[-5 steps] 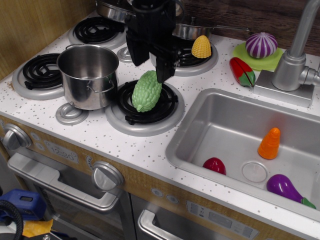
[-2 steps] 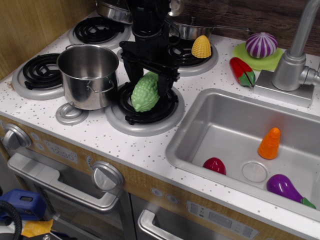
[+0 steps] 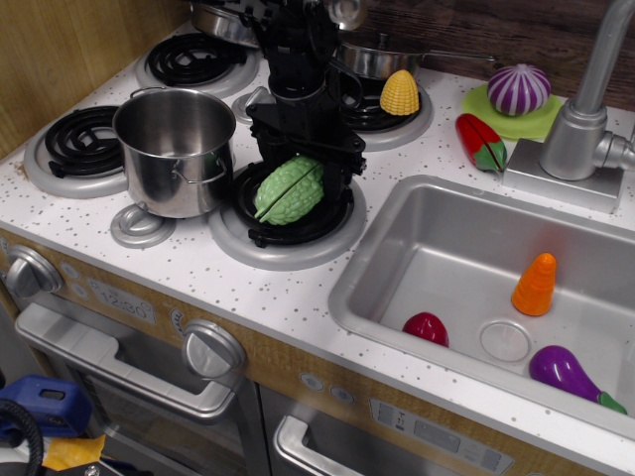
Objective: Put green squash in pot or pan
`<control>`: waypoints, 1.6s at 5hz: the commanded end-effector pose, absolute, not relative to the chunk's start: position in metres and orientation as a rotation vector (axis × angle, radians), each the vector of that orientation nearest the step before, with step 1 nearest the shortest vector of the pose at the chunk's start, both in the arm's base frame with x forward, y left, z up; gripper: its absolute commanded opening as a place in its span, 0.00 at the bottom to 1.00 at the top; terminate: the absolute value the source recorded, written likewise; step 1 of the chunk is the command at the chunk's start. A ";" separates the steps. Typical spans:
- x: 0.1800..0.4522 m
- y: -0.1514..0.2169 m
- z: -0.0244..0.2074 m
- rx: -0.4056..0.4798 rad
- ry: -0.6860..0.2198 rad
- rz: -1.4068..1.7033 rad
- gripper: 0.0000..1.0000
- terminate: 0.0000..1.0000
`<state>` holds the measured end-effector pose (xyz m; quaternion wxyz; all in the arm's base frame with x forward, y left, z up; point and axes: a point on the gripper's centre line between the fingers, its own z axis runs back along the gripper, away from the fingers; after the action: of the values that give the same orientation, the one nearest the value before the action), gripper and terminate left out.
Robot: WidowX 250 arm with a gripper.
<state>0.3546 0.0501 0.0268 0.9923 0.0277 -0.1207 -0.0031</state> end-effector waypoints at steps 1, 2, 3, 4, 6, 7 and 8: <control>0.365 0.044 0.064 0.102 -0.256 -0.041 0.00 0.00; 0.369 0.047 0.098 0.176 -0.211 -0.073 0.00 0.00; 0.367 0.066 0.147 0.242 -0.134 -0.104 0.00 0.00; 0.347 0.096 0.163 0.291 -0.120 -0.159 0.00 0.00; 0.327 0.147 0.152 0.256 -0.196 -0.286 1.00 0.00; 0.327 0.147 0.152 0.256 -0.196 -0.286 1.00 0.00; 0.327 0.147 0.152 0.256 -0.196 -0.286 1.00 0.00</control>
<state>0.3270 0.1441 0.1263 0.9814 0.1073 -0.0656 -0.1449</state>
